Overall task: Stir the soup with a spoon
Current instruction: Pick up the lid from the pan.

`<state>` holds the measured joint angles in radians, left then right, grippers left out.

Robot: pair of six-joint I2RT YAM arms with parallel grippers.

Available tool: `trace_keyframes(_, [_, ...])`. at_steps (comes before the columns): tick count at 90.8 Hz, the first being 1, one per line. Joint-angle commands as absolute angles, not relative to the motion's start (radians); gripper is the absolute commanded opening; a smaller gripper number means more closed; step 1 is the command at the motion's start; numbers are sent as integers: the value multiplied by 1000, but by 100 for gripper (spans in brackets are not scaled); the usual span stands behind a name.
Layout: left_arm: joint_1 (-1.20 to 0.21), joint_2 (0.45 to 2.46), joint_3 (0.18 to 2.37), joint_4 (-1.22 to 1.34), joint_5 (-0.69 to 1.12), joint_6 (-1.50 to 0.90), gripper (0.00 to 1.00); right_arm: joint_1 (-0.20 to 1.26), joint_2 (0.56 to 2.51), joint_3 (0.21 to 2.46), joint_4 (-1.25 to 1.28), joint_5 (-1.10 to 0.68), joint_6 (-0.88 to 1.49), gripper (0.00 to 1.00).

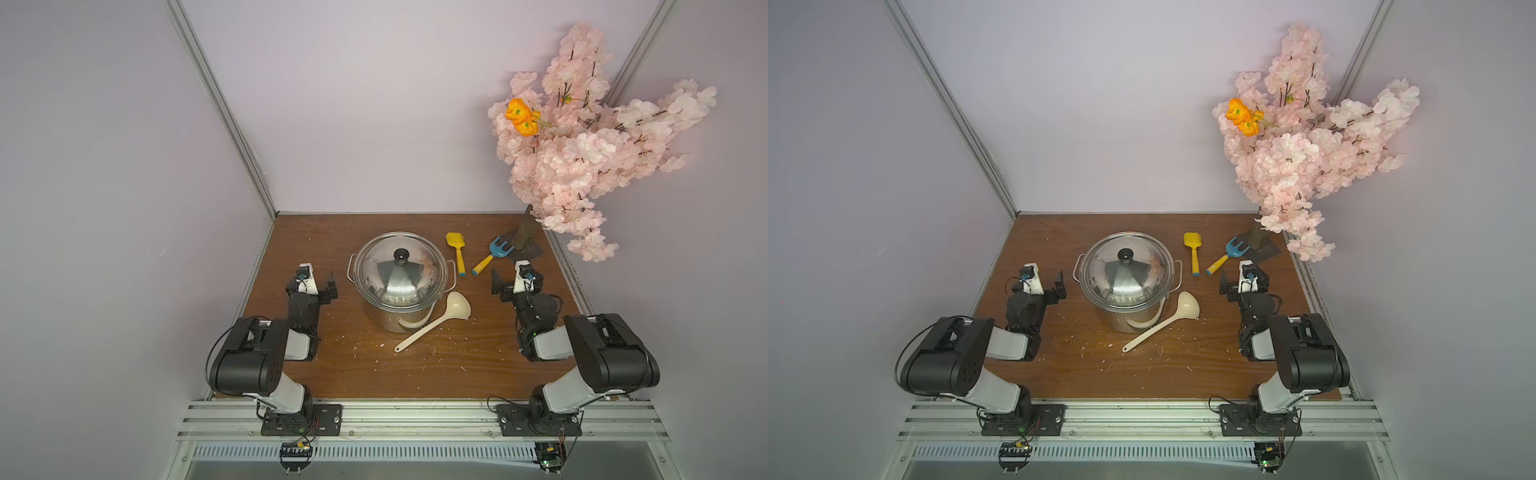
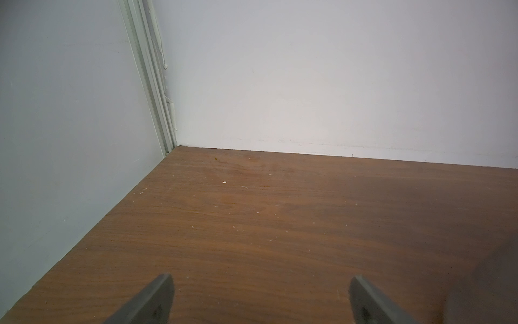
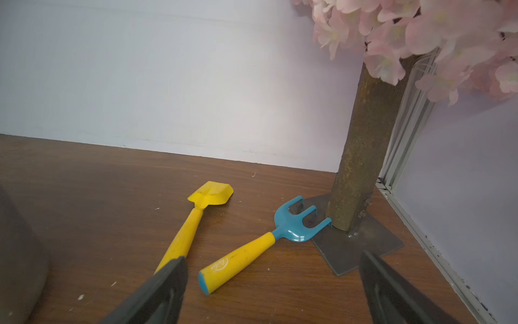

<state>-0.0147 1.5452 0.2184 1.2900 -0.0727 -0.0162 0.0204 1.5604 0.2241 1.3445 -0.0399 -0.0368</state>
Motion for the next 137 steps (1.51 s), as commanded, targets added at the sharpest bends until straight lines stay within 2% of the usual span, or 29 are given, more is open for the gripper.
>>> trace_keyframes(1, [-22,1531,207,1282,-62,-3,100,26,1544,216,1327,-16,-21,99])
trace_keyframes(55, [-32,1505,203,1281,-60,13,100,30,1494,170,1370,48,-1,100])
trace_keyframes(66, [-109,1366,190,1210,-188,57,100,66,1325,160,1251,118,-20,100])
trace_keyframes(73, [-195,1252,211,1104,-349,54,100,98,1177,188,1094,182,30,99])
trace_keyframes(80, [-230,1131,273,895,-438,-68,100,101,1033,207,978,181,188,100])
trace_keyframes(86, [-231,1048,378,609,-459,-286,100,100,909,219,886,128,320,100])
trace_keyframes(97, [-227,1002,516,325,-339,-636,100,100,756,214,808,15,537,100])
trace_keyframes(104, [-199,1002,539,327,-102,-699,100,99,648,172,749,43,782,100])
trace_keyframes(110, [-198,1005,563,344,58,-718,100,98,574,142,736,17,848,100])
trace_keyframes(119, [-295,1002,633,299,92,-680,100,99,524,158,705,-99,804,99])
trace_keyframes(137, [-613,1094,862,85,-140,-509,100,127,625,294,479,-252,673,93])
